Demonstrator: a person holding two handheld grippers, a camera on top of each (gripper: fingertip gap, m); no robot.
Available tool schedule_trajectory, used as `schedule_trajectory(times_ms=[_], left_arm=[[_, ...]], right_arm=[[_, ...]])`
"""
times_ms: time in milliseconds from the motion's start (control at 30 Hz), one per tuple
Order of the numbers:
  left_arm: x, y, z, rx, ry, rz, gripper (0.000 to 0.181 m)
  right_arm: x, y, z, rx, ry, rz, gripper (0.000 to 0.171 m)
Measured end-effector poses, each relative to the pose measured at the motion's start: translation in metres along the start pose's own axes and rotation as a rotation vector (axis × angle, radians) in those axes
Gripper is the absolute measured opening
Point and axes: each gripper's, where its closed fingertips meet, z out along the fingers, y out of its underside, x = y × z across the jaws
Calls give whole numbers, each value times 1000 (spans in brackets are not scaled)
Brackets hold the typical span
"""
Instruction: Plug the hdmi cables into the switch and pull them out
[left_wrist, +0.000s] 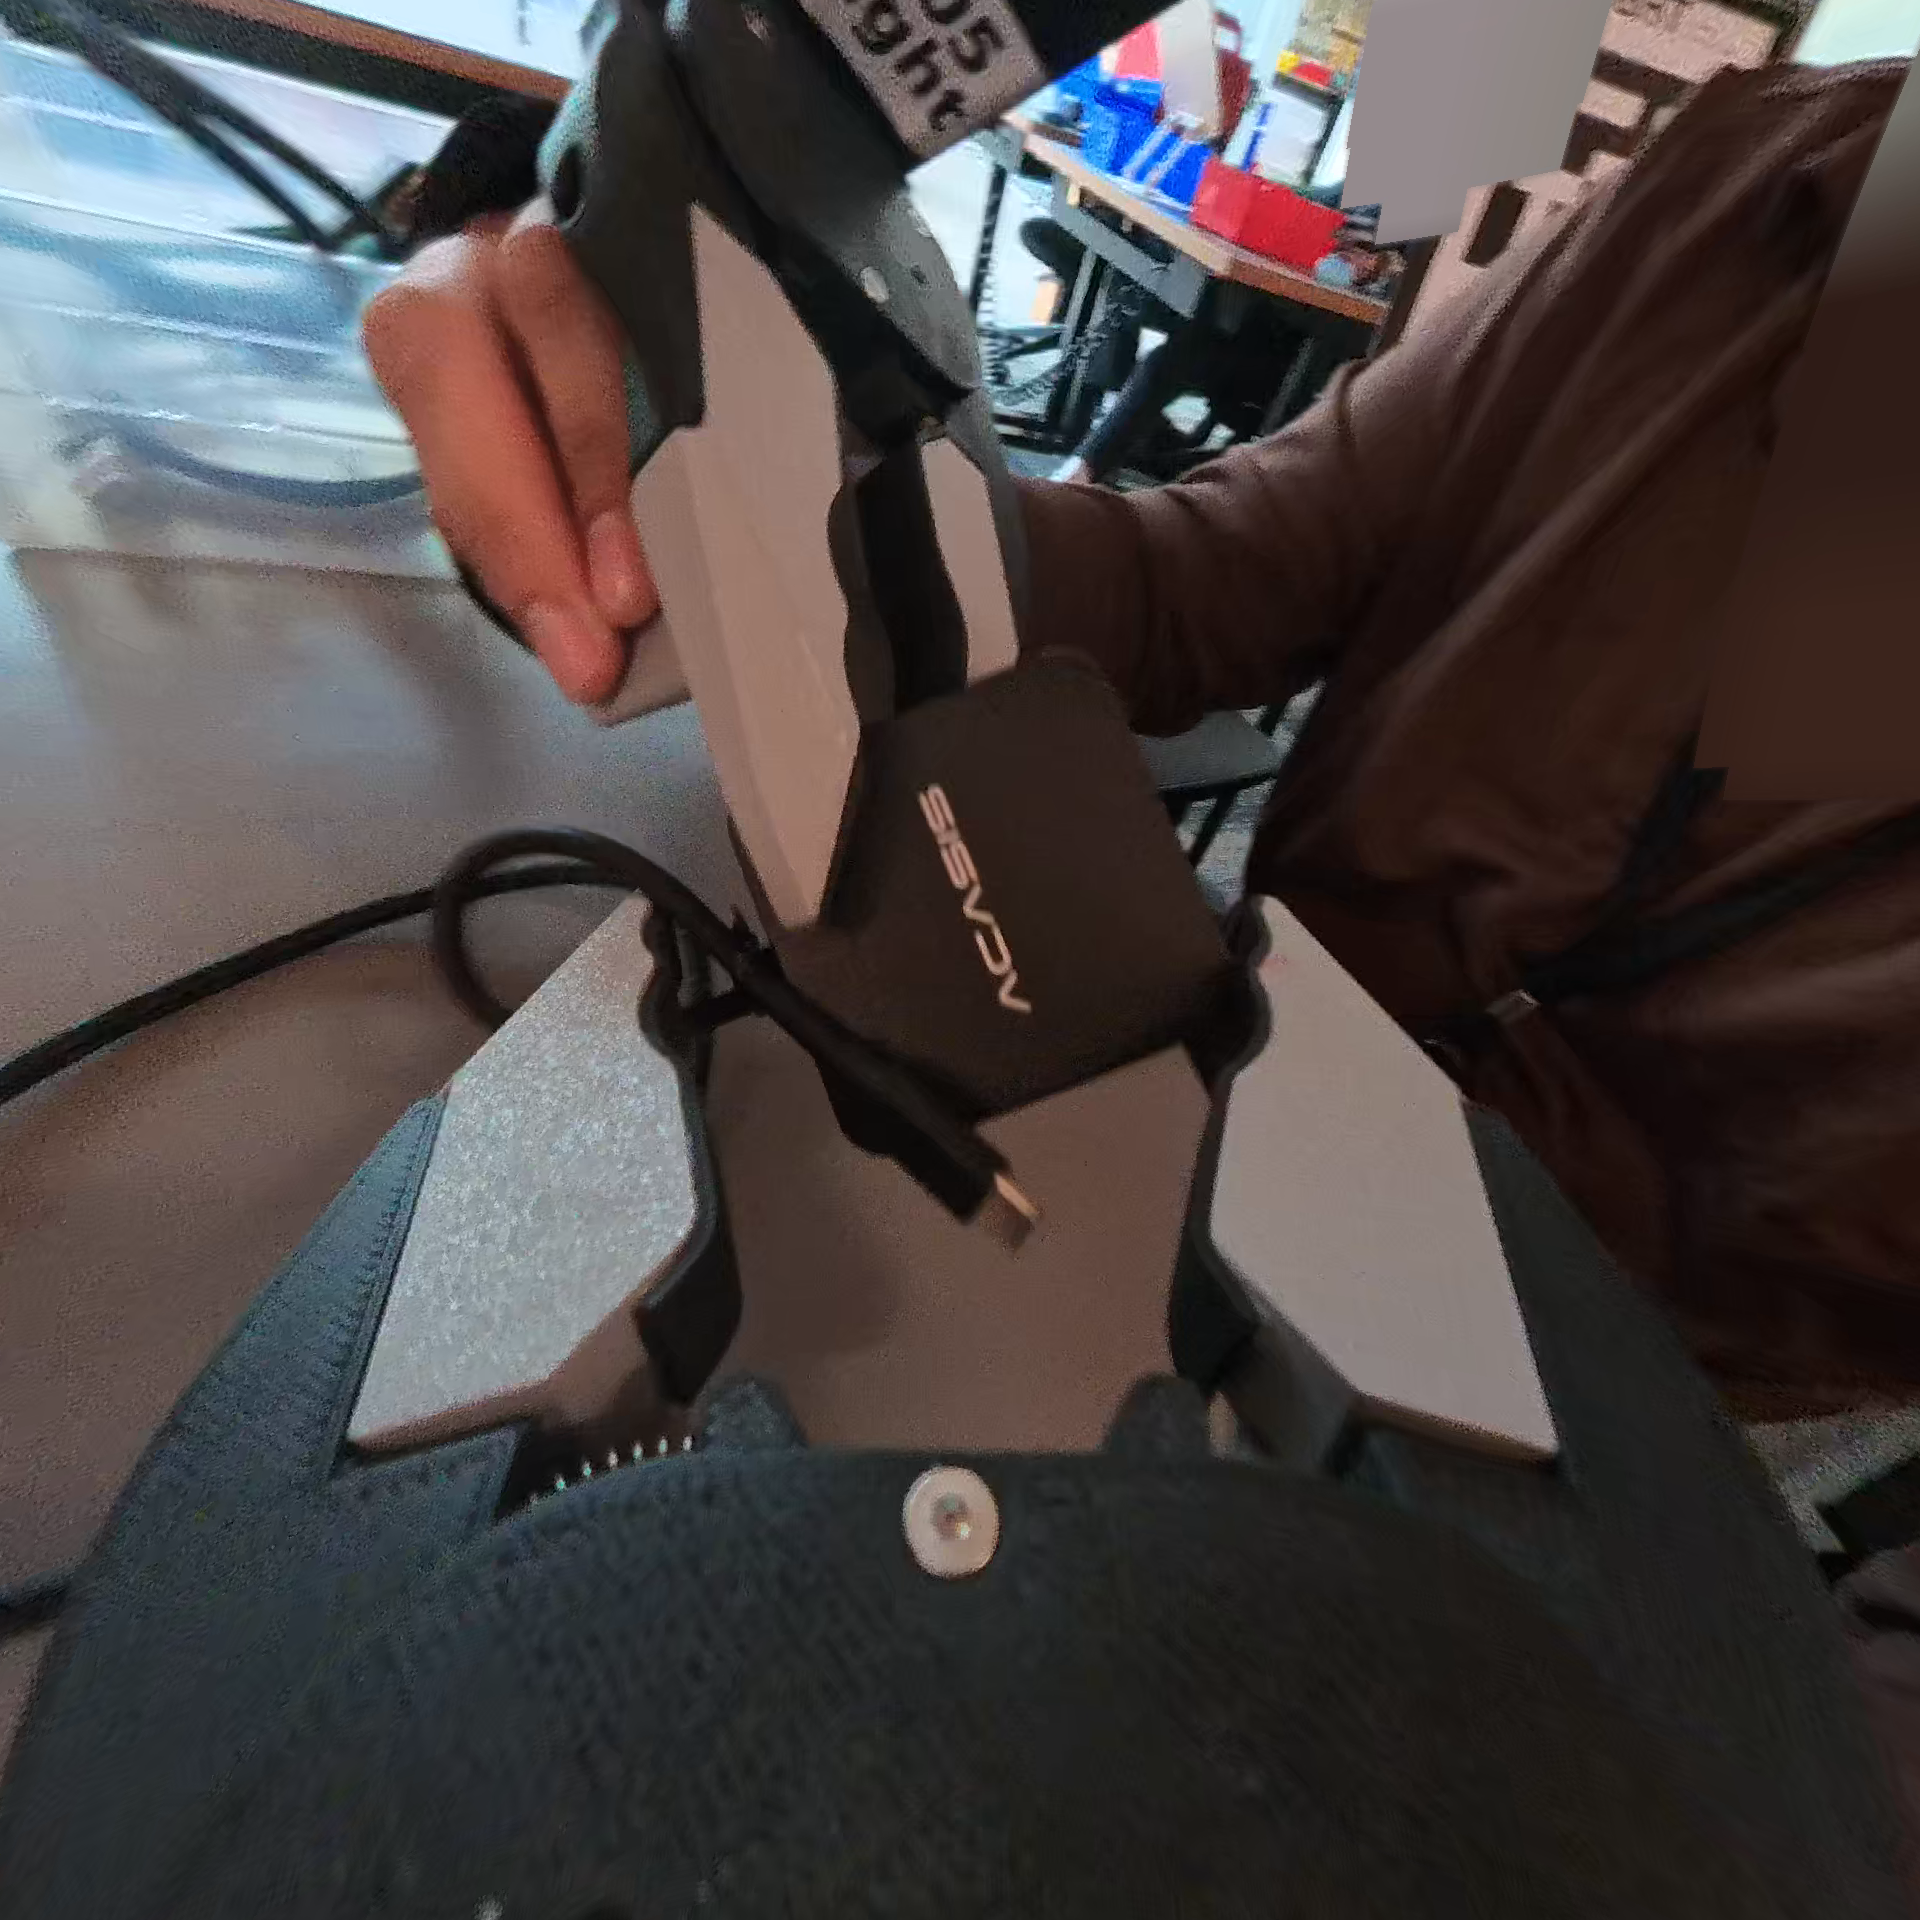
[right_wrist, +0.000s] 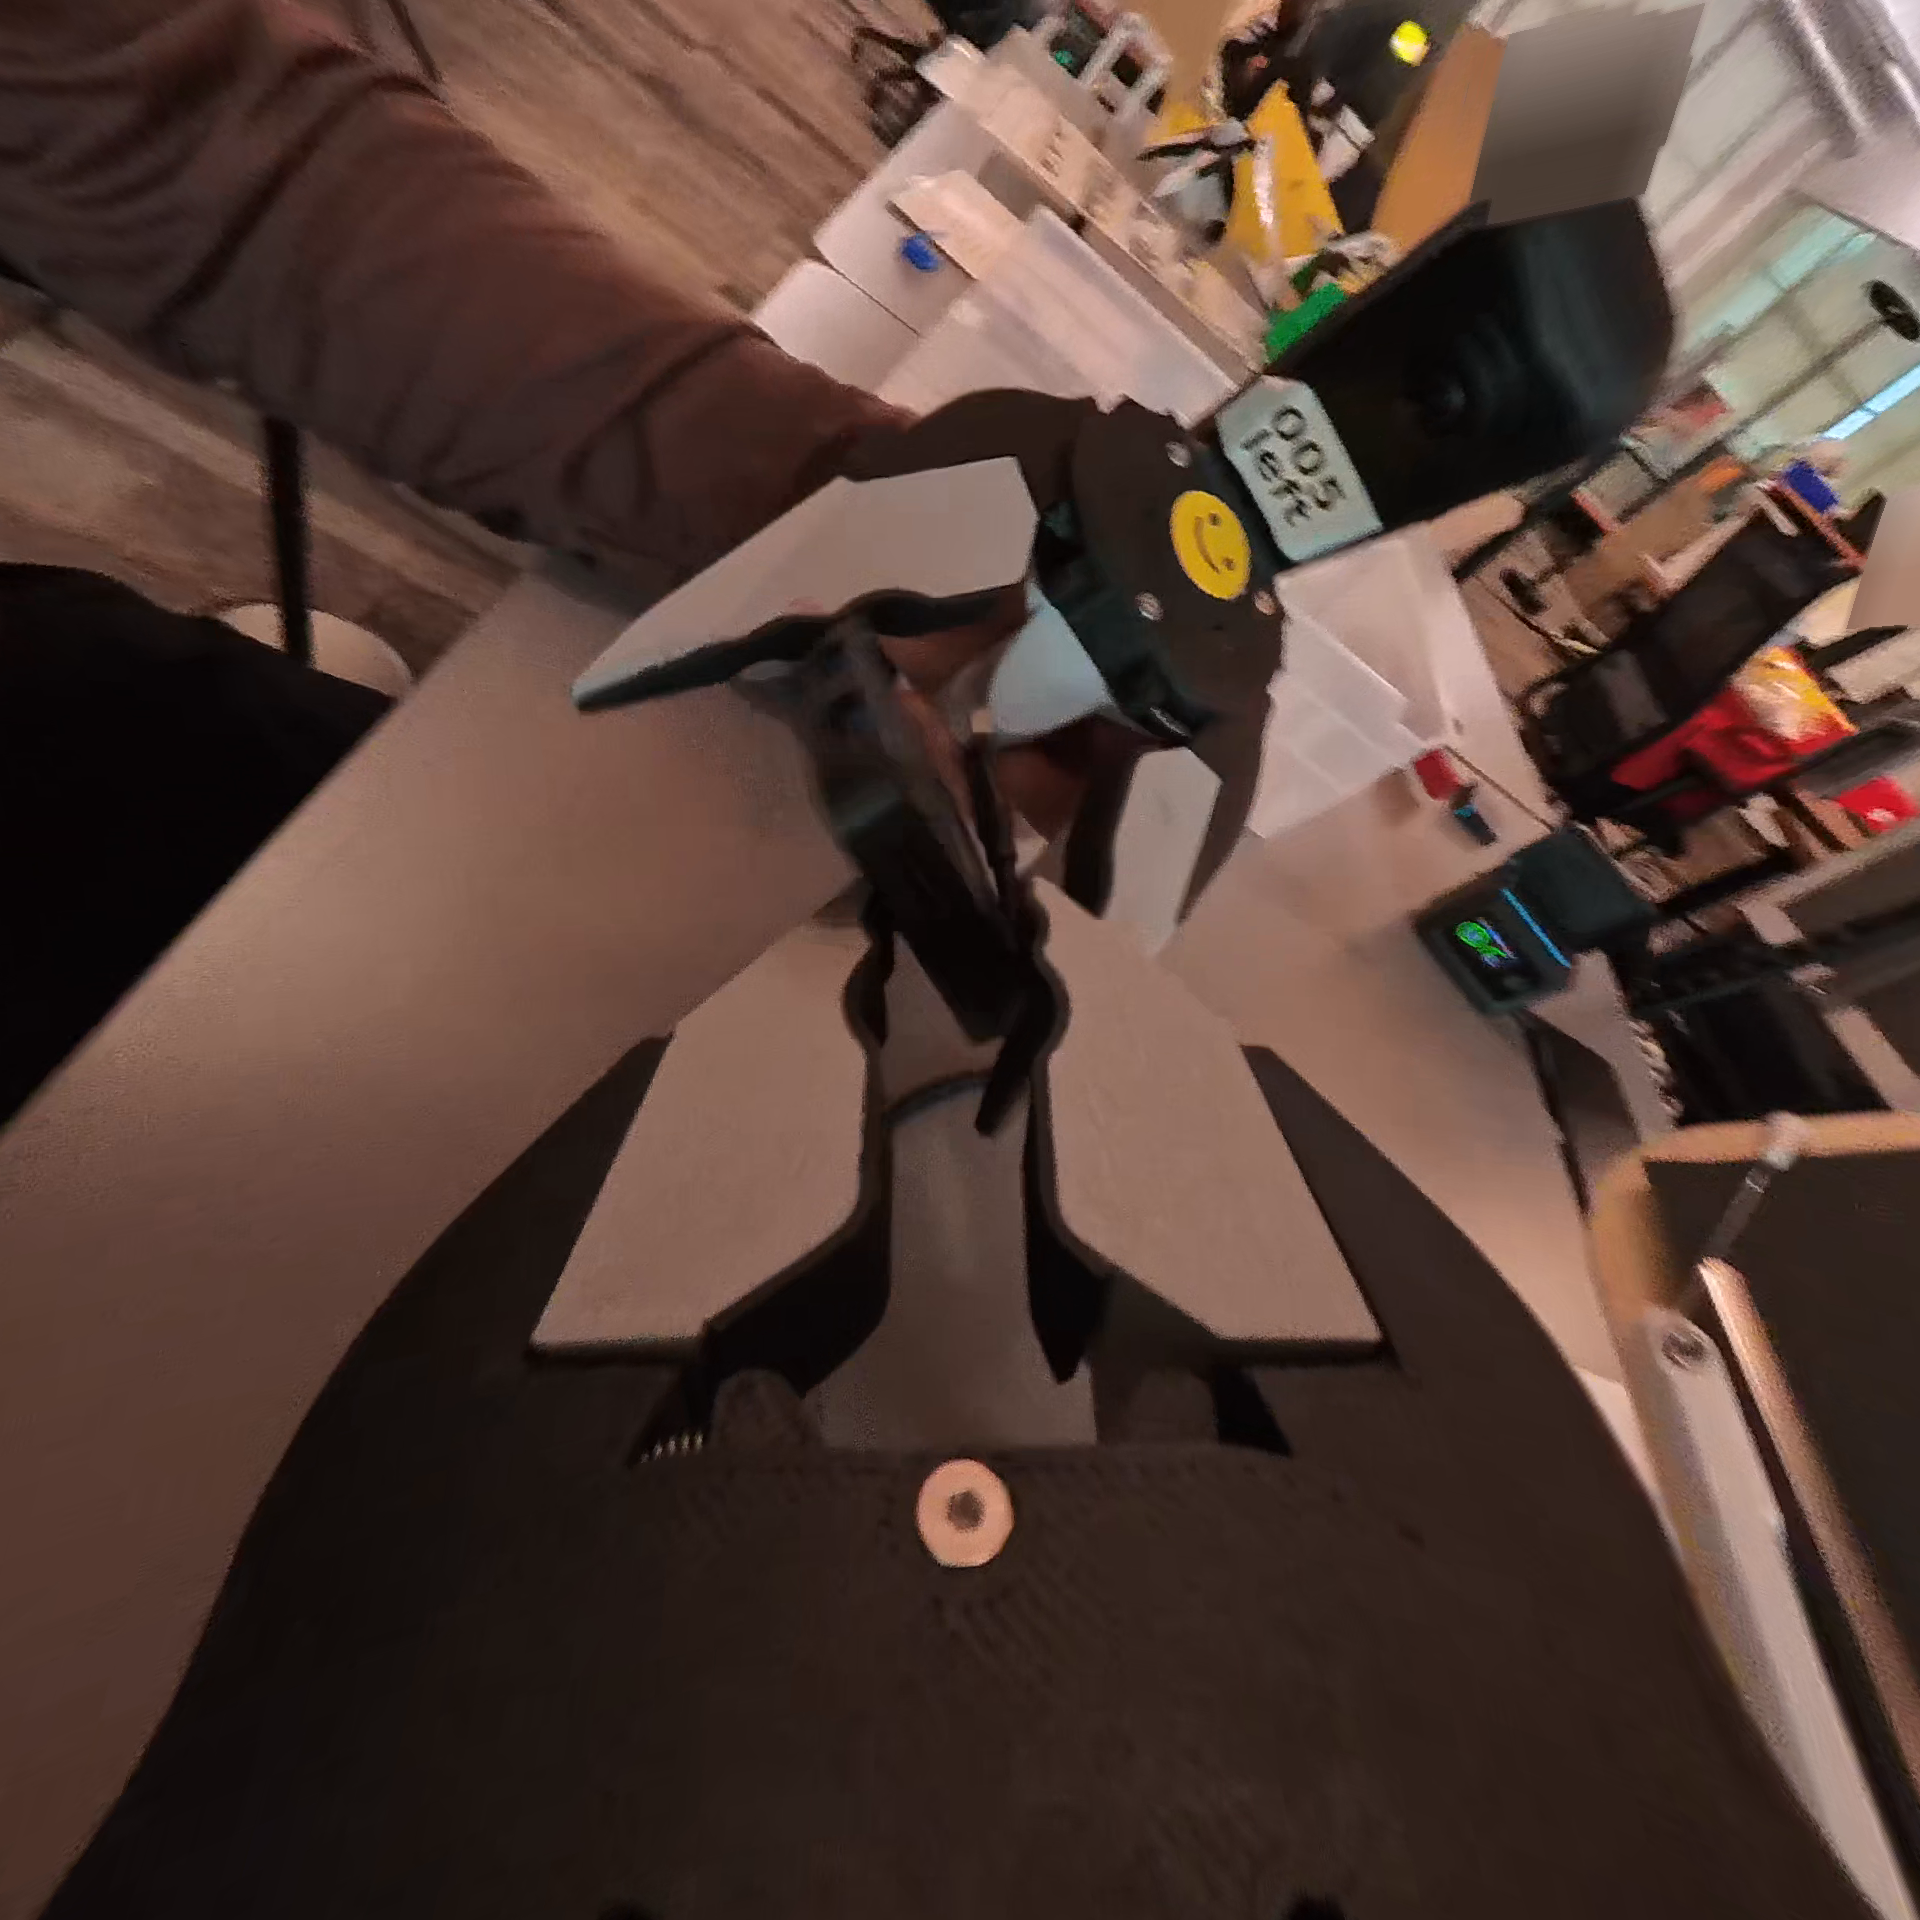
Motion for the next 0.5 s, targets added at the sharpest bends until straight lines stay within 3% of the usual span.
schedule_trajectory(times_ms=[33,133,333,500], left_arm=[[-9,5,-2,-22,-47,2,101],[-40,15,-10,-74,-253,61,99],[-82,4,-36,-78,-626,228,69],[-86,9,-33,-130,-669,285,56]], right_arm=[[7,4,-3,-14,35,-3,10],[32,20,-13,-75,168,-17,10],[50,39,-17,-179,280,-97,10],[47,51,-7,-250,284,-165,11]])
